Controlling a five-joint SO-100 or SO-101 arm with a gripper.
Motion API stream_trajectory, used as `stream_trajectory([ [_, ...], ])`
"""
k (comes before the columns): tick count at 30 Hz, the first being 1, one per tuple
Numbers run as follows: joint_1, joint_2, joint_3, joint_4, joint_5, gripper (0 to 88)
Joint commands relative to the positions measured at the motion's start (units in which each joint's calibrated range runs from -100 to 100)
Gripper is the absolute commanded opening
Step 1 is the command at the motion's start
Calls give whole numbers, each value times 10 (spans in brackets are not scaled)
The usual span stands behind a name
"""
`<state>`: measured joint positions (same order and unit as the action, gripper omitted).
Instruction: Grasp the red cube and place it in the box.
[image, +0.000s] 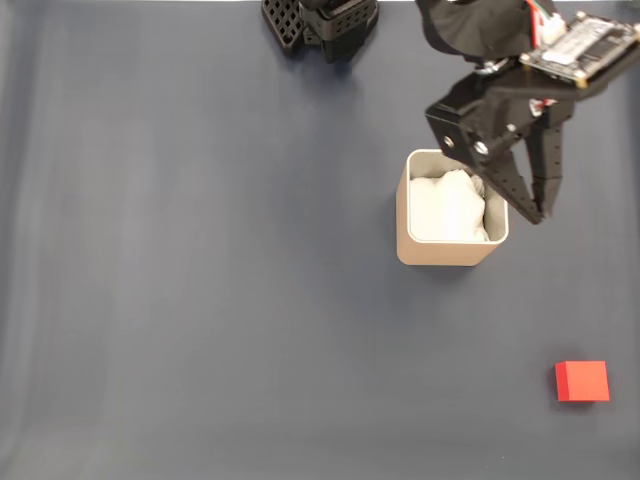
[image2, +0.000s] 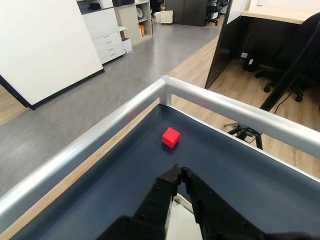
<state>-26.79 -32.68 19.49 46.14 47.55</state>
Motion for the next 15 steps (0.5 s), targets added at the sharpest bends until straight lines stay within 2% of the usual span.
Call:
stream_trajectory([
  [1, -12, 22, -53, 2, 4, 11],
  [15, -29, 168, -154, 2, 6, 15],
])
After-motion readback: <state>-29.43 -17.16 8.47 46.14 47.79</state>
